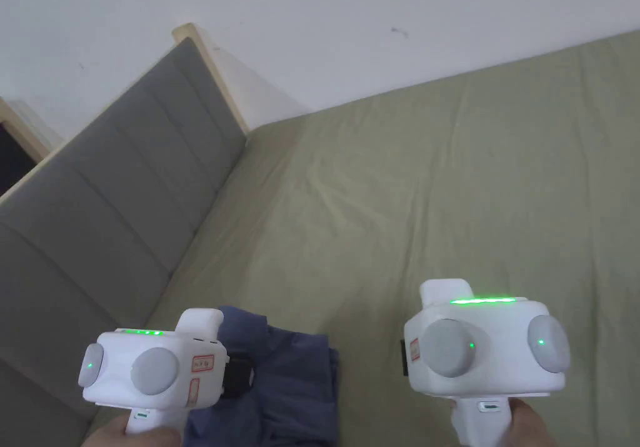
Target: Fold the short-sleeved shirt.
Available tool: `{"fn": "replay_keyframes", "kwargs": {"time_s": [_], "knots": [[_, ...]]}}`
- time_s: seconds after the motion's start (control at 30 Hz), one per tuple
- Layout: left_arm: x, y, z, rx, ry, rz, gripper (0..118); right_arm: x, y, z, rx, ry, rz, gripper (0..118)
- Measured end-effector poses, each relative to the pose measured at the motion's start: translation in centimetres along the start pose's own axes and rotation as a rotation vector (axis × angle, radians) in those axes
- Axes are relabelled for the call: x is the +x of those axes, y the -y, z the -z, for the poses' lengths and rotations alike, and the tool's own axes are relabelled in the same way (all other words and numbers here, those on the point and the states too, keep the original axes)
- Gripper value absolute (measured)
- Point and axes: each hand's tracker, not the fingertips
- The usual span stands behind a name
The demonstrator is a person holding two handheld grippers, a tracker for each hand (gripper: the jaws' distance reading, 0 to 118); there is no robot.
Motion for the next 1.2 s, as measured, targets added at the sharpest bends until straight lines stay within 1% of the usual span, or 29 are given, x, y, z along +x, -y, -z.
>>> {"fn": "replay_keyframes", "kwargs": {"time_s": [0.07, 0.1, 0.13, 0.17, 0.2, 0.23, 0.27, 0.3, 0.37, 0.5, 0.57, 0.6, 0.63, 0.67, 0.73, 0.77, 0.87, 0.97, 1.03, 1.13, 1.2], "knots": [[-1.2, 0.0, 1.1, -0.015, -0.045, 0.031, 28, -1.6, 0.1, 0.6, -0.006, -0.022, -0.004, 1], [-1.7, -0.1, 1.6, -0.032, -0.079, 0.044, 31, -2.3, 0.2, 0.8, -0.015, -0.026, -0.005, 1], [-2.0, -0.1, 2.1, -0.047, -0.123, 0.051, 42, -2.7, 0.3, 1.0, -0.024, -0.028, -0.007, 1], [-2.2, -0.1, 2.4, -0.045, -0.155, 0.056, 76, -3.2, 0.5, 1.2, -0.029, -0.030, -0.009, 1], [-2.2, -0.1, 2.3, -0.036, -0.210, 0.084, 107, -3.5, 0.7, 1.4, -0.030, -0.029, -0.012, 1], [-2.2, -0.1, 2.4, -0.027, -0.262, 0.115, 118, -3.7, 0.8, 1.5, -0.030, -0.027, -0.017, 1], [-2.2, 0.0, 2.4, -0.022, -0.286, 0.132, 115, -3.8, 0.9, 1.5, -0.030, -0.023, -0.023, 1], [-2.1, 0.1, 1.8, 0.046, -0.280, 0.182, 115, -3.9, 1.0, 1.6, -0.029, -0.018, -0.032, 1], [-1.5, -0.2, 0.6, 0.026, -0.280, 0.170, 116, -3.8, 1.2, 1.5, -0.026, -0.006, -0.042, 1], [0.4, 0.2, -1.1, 0.051, -0.270, 0.176, 116, -3.2, 1.4, 0.9, -0.017, 0.005, -0.040, 1], [1.7, 0.2, -1.8, 0.049, -0.279, 0.153, 116, -2.9, 1.6, 0.3, -0.009, 0.004, -0.052, 1], [2.6, 0.5, -2.4, 0.051, -0.251, 0.125, 113, -2.7, 1.7, -0.1, 0.000, 0.002, -0.066, 1], [3.6, 0.6, -3.0, 0.064, -0.203, 0.085, 107, -2.3, 1.8, -0.5, 0.014, 0.000, -0.087, 1], [4.8, 0.8, -3.6, 0.090, -0.158, 0.045, 81, -1.8, 1.9, -1.0, 0.029, -0.011, -0.109, 1], [7.8, 1.1, -4.6, 0.155, -0.079, -0.020, 8, -0.4, 2.1, -2.5, 0.070, -0.018, -0.149, 1], [9.6, 1.2, -5.0, 0.182, -0.074, -0.035, 1, 0.7, 2.2, -3.4, 0.088, -0.008, -0.152, 1], [15.6, 0.7, -7.0, 0.309, 0.054, -0.051, 1, 4.8, 2.2, -6.3, 0.143, 0.012, -0.123, 1], [22.3, -0.5, -9.6, 0.441, 0.100, -0.002, 0, 9.9, 2.3, -10.3, 0.253, 0.093, -0.090, 1], [26.0, -1.4, -11.7, 0.537, 0.141, -0.014, 0, 13.1, 2.3, -13.4, 0.331, 0.142, -0.061, 1], [30.3, -1.8, -15.7, 0.703, 0.158, -0.065, 0, 17.2, 2.5, -18.4, 0.468, 0.178, -0.025, 1], [32.3, -1.6, -18.2, 0.814, 0.149, -0.089, 0, 19.0, 2.5, -21.7, 0.564, 0.220, -0.039, 1]]}}
